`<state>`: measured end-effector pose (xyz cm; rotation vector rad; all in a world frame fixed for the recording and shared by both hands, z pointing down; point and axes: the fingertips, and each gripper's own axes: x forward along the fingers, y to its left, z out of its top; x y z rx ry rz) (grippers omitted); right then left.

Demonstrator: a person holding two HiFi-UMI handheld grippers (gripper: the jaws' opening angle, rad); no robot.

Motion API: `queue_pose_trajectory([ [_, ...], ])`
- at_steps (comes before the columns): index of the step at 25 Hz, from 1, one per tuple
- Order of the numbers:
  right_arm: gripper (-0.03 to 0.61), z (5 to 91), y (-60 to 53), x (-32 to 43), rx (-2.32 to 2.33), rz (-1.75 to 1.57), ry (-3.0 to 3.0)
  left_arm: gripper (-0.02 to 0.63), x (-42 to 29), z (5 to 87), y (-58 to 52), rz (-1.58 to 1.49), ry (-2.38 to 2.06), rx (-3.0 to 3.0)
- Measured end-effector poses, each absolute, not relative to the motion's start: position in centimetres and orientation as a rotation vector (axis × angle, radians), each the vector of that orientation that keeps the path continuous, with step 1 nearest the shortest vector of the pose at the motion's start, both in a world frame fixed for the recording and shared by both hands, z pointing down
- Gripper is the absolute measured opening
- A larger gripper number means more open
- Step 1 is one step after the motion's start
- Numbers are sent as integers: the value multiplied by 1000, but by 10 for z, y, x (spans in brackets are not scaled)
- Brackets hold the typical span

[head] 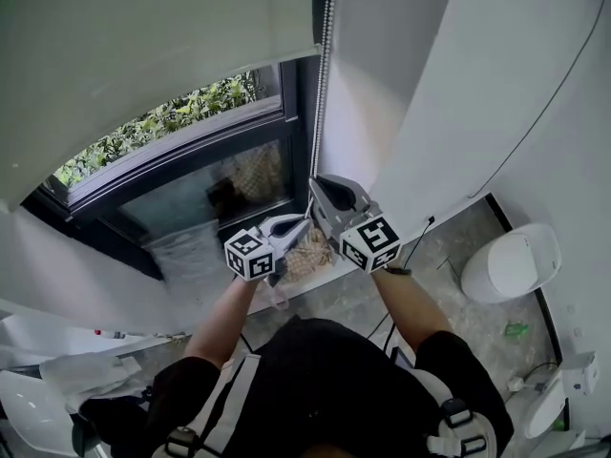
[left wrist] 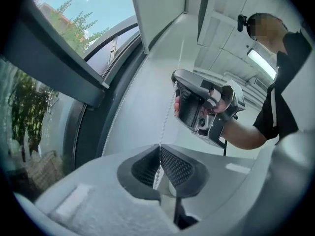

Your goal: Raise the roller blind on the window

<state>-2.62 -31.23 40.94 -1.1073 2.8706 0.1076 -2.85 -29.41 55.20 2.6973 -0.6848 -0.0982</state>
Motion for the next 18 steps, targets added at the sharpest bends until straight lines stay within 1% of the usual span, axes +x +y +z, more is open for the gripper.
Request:
queue_pose_trajectory([
  [2,7,408,-315,-25,-1102,109,2876,24,-31,545,-295,-69,-687,2748],
  [3,6,408,-315,-24,-1103,101,2873,70,-33,540,-293,-65,-682,2766],
  [6,6,409,-314,-20,-1097,67,2859,161,-47,519,-290,-71,-658,2789],
  [8,8,409,-313,-21,-1075,52,2862,164,-55,486,-293,-125,-648,2824],
  [13,7,408,-310,-28,-1079,106,2873,163,-54,355,-302,-396,-587,2967],
  [18,8,408,-302,-33,-1058,121,2873,163,-32,285,-302,-520,-472,3080],
])
